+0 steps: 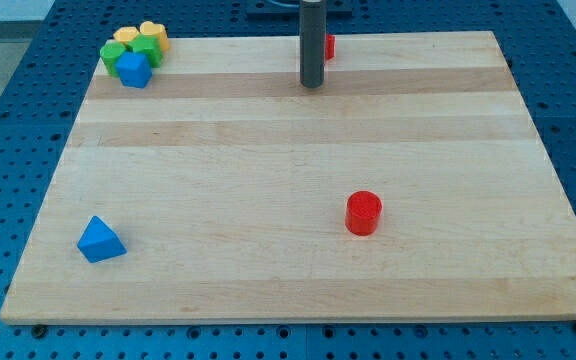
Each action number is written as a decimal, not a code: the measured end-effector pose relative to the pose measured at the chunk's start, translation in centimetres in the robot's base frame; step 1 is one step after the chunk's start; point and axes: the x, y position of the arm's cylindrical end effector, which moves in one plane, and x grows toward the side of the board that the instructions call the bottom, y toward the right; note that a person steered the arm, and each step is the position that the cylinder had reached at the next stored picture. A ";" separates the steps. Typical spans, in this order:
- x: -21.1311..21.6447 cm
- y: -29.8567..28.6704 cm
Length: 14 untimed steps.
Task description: Push the red circle towards red star
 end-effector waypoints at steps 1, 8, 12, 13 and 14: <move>4.2 7.0; 23.3 3.8; 19.2 6.8; 21.7 6.2; 20.8 6.2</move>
